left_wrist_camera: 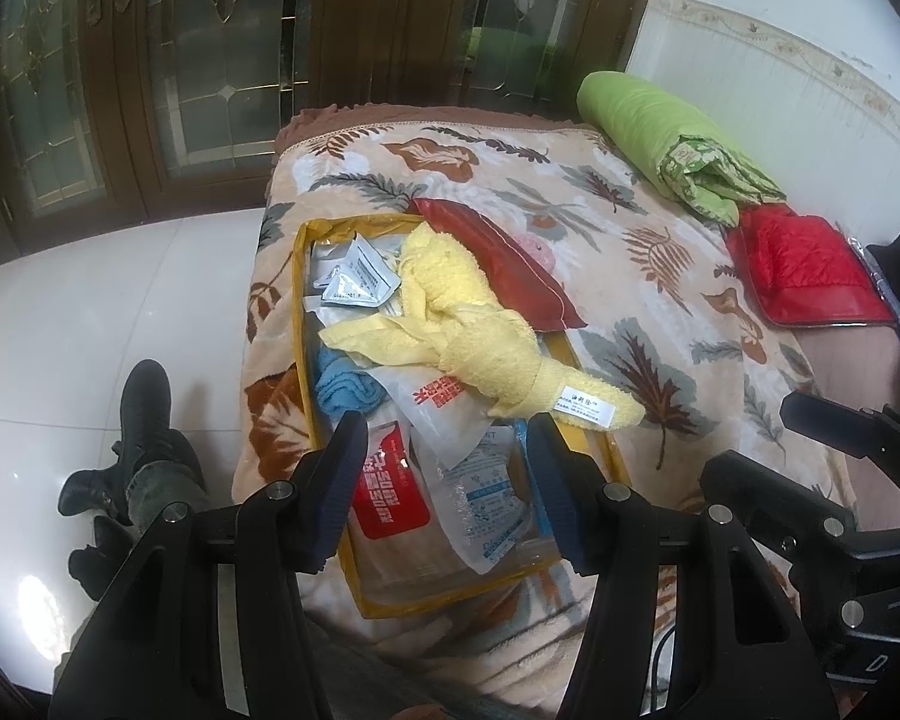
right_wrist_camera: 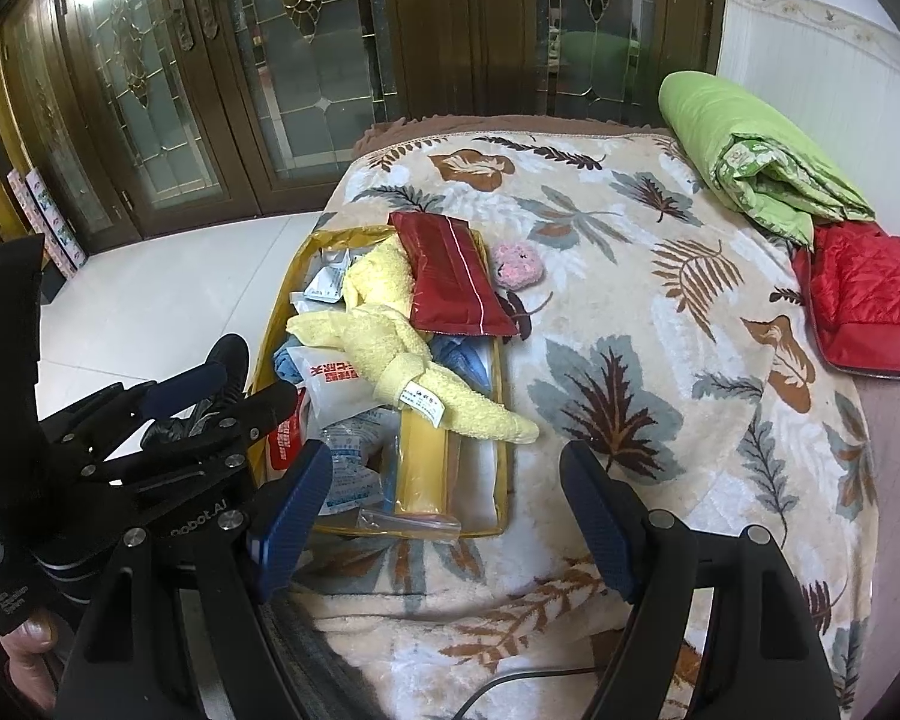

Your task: Organize soft objects

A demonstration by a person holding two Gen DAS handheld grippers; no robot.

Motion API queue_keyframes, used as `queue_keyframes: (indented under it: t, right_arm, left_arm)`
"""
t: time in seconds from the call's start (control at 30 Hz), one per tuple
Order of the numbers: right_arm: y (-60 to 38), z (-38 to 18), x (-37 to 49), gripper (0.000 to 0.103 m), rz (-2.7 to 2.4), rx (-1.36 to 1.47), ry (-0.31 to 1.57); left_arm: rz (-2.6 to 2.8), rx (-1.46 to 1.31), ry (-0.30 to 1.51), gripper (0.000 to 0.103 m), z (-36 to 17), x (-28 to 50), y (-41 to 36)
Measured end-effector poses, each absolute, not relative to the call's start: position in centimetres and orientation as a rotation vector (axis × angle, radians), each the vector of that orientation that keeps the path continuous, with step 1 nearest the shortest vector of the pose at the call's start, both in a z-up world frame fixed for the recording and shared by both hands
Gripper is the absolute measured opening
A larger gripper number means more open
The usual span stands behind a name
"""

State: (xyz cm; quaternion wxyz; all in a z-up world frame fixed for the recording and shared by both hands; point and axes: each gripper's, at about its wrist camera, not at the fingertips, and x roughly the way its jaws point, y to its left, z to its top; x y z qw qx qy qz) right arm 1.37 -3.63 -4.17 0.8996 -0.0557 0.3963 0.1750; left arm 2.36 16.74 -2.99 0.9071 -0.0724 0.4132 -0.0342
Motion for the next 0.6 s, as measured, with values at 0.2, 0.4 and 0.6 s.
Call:
queue_keyframes:
  t: [0.2,0.4,0.6]
  right_arm:
    - [-3.53,-4.19,1.34,0.079,0.364,-0.116,0.822]
    - [-3.47,-4.20,1.34,0.079,0.360,-0.118,0.817]
    - [-3.36,-4.22,1.51,0.079,0.362,-0.114,0.823]
  left_arm:
    - [-0.065,-0.148,0.852,0.056,-3.00,2.28,16.81]
    - [-0.066,-0.156,0.846,0.056,-2.92,2.10,16.95]
    - [-0.057,-0.163,0.846,0.056,-2.84,1.95,17.22]
